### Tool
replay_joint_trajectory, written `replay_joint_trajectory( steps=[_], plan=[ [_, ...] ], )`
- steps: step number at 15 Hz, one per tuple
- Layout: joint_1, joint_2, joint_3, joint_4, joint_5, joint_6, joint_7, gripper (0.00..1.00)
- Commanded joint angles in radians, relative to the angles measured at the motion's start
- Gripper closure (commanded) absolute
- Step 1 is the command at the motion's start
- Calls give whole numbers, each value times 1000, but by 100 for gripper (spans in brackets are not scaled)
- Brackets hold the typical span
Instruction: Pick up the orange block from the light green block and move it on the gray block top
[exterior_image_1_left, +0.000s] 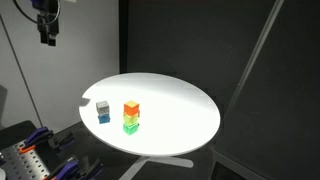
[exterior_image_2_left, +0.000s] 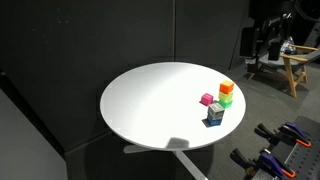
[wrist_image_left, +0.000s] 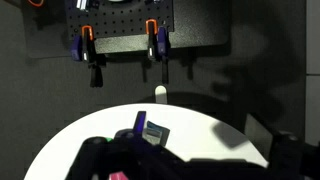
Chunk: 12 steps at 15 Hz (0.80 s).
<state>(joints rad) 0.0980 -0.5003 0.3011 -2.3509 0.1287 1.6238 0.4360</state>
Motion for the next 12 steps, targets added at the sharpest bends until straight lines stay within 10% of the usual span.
replay_joint_trajectory(
  steps=[1,12],
  plan=[
    [12,2,-10,1,-5,-1,5,0],
    [12,5,-23,8,8,1,-12,0]
  ],
)
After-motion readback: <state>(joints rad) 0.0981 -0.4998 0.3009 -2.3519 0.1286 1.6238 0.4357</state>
